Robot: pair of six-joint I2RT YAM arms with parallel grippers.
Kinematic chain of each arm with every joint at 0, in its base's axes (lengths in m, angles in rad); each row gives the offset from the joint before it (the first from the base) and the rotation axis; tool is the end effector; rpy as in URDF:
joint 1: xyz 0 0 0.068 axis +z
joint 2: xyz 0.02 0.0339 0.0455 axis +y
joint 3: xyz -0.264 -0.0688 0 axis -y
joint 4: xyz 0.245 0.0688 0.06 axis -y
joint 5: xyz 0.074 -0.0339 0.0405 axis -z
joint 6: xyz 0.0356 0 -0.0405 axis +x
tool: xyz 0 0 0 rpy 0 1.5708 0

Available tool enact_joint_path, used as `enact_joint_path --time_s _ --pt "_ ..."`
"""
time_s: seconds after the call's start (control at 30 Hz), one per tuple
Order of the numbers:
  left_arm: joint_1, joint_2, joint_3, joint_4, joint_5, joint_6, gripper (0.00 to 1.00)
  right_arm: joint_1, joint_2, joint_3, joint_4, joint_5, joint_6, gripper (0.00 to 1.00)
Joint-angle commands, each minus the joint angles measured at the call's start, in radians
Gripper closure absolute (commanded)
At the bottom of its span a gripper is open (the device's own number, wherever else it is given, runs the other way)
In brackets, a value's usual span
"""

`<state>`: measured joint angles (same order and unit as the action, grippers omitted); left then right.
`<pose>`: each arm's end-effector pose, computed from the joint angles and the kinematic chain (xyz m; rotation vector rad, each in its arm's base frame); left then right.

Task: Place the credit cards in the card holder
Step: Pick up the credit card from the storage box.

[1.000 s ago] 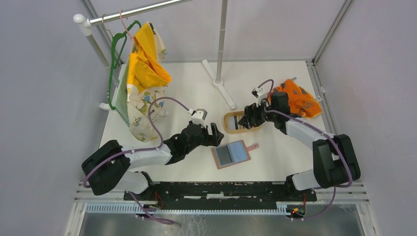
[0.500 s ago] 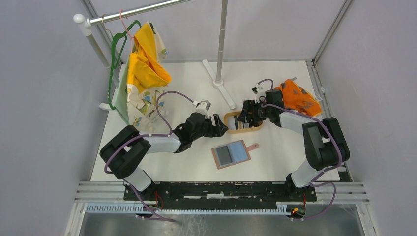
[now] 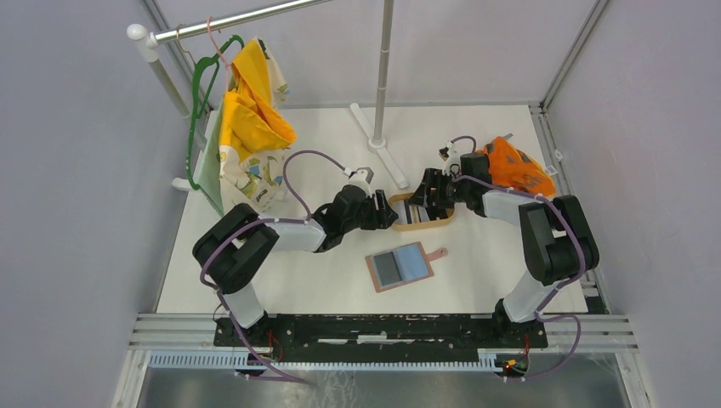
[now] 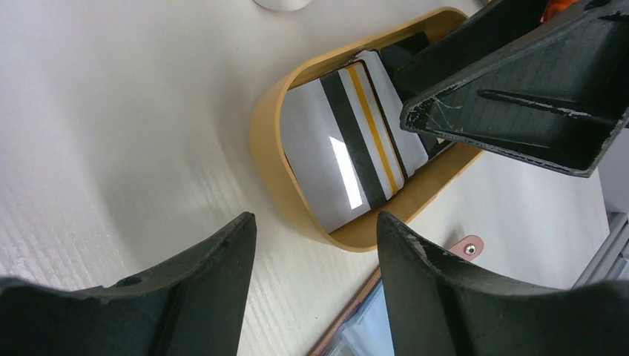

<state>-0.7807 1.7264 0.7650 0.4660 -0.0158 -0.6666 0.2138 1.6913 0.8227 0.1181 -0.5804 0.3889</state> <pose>0.2467 -0.2436 0.1557 0.1143 2.1817 -0.8496 0.3200 0.0895 0.1565 -0.0984 2.3655 0.9725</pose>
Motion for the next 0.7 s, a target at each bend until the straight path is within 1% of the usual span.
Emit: enact_joint_path --time_s 0.0,0.3,0.5,0.67 --pt "0.003 0.024 0.054 -0.001 0.041 0.039 0.34 0.001 0.032 0.003 0.031 -0.081 0.080 0.23" --pt "0.003 0.044 0.078 0.000 0.078 0.035 0.42 0.002 0.045 -0.014 0.090 -0.154 0.142 0.26" --pt "0.003 0.049 0.084 0.005 0.091 0.030 0.50 0.005 0.065 0.000 0.079 -0.137 0.148 0.26" --pt "0.003 0.054 0.086 0.008 0.098 0.027 0.55 0.014 0.090 0.010 0.068 -0.134 0.145 0.26"
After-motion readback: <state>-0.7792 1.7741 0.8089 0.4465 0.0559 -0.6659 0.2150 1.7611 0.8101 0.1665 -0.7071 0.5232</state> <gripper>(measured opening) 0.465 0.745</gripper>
